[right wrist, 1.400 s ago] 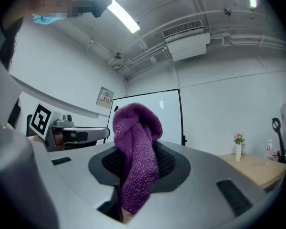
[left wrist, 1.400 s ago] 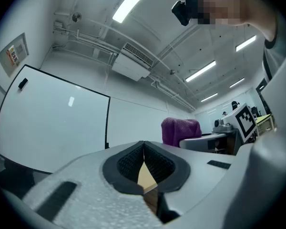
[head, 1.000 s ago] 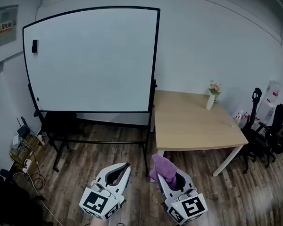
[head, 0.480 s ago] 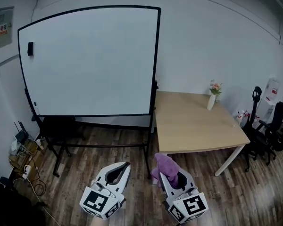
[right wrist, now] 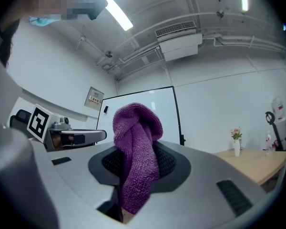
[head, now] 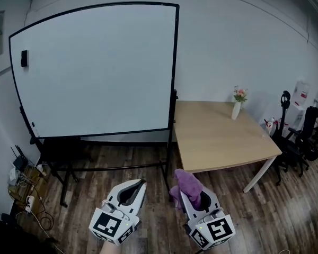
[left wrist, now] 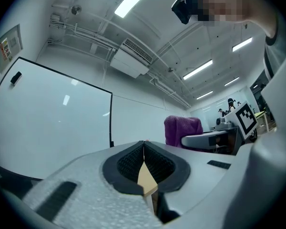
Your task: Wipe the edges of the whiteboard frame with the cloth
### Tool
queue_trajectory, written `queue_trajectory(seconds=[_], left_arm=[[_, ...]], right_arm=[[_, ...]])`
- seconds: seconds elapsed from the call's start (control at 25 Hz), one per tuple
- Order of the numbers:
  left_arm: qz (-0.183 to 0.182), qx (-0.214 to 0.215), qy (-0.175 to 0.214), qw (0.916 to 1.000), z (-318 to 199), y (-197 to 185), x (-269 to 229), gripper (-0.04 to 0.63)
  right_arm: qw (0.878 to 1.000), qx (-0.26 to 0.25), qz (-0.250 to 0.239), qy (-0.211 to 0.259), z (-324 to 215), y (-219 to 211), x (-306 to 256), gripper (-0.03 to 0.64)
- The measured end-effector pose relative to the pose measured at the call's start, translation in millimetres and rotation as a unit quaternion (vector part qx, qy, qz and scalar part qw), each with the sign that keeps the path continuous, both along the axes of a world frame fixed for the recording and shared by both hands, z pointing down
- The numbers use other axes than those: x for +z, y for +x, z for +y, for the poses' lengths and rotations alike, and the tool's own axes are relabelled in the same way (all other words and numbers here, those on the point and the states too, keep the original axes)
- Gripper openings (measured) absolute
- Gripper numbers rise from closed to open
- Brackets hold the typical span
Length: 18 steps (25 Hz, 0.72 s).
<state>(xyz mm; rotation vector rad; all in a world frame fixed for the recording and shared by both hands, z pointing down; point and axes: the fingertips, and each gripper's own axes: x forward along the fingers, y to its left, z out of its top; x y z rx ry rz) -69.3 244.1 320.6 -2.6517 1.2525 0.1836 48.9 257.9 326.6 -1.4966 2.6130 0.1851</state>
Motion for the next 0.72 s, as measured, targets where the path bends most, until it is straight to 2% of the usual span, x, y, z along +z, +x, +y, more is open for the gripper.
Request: queue_trajectory(seconds=[0.36, 0.72], left_arm=[[0.012, 0.007, -0.011, 0.9998, -34, -13, 7, 0.017], [0.013, -0.005, -0.007, 0.9999, -94, 5, 4, 0.017]], right_arm=[[1.000, 0.011, 0.009, -0.009, -28, -9, 6, 0.114], [1.000, -0.002, 0.007, -0.005, -91, 8, 3, 0.114]])
